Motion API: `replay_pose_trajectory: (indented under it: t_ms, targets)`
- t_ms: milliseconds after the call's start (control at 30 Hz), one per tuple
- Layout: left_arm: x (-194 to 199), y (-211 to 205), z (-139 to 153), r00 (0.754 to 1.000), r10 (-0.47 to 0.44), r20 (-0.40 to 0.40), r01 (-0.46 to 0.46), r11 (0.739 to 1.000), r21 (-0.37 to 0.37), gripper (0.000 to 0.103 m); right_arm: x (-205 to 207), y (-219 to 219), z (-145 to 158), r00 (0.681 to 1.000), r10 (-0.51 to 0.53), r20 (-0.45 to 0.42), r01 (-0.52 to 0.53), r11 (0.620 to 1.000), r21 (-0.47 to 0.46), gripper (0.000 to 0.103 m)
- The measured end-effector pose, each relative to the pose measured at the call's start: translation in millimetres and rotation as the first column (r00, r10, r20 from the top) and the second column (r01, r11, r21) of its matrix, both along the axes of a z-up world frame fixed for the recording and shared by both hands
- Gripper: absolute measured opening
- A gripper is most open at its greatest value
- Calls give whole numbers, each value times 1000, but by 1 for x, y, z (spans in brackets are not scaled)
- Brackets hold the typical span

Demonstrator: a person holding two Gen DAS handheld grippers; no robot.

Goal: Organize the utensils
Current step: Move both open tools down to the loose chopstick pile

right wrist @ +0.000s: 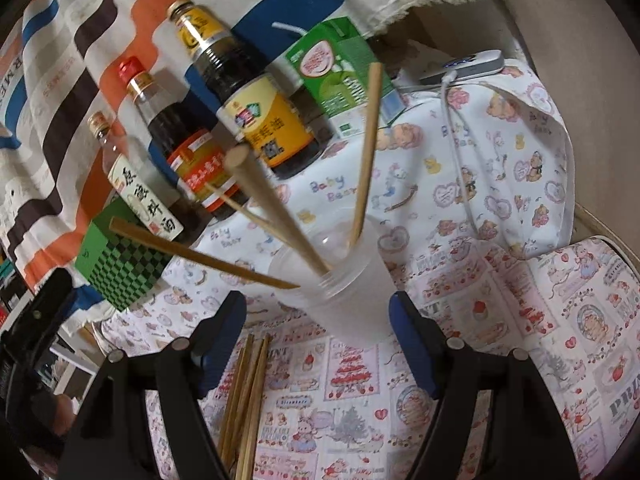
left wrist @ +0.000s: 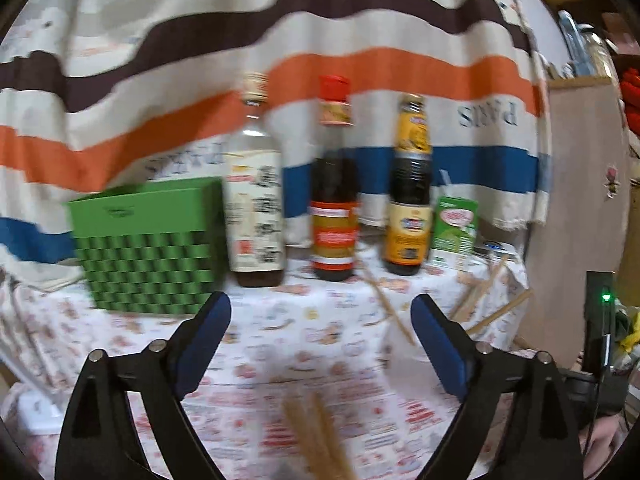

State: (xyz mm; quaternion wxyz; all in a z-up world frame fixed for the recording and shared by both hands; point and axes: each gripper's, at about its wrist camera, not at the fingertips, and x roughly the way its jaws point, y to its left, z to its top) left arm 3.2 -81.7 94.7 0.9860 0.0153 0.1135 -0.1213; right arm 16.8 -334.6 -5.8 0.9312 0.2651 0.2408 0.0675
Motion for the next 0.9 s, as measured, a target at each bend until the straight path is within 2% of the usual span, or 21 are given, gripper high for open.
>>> replay_pose_trajectory:
  t_ms: [167,367,500,567,700,833,900]
  targets:
    - [-18,28,-9,994,95,47,-97,995,33,102,-5,16,5,999,37,9,-37,998,-43,74]
    - [-23,45,-36,988,154,15,-154,987,38,102,-12,28,12,999,46,15,-44,993,-108,78]
    - [-7,53,-58,980,158,-117,-154,987,44,102,-13,39,11,998,54,23,-50,985,-165,79]
    - [2,59,-67,965,188,-182,-183,982,47,102,-13,44,9,999,45,25,-39,979,-201,81]
    - [17,71,-82,930,193,-312,-204,979,-5,102,-10,53,4,997,70,-13,-71,974,-217,84]
    - [28,69,-100,898,207,-388,-214,977,25,102,-10,63,-1,992,112,-62,-123,970,-209,88]
    - [31,65,-107,887,181,-425,-190,982,22,102,-13,69,0,992,113,-56,-123,963,-241,88]
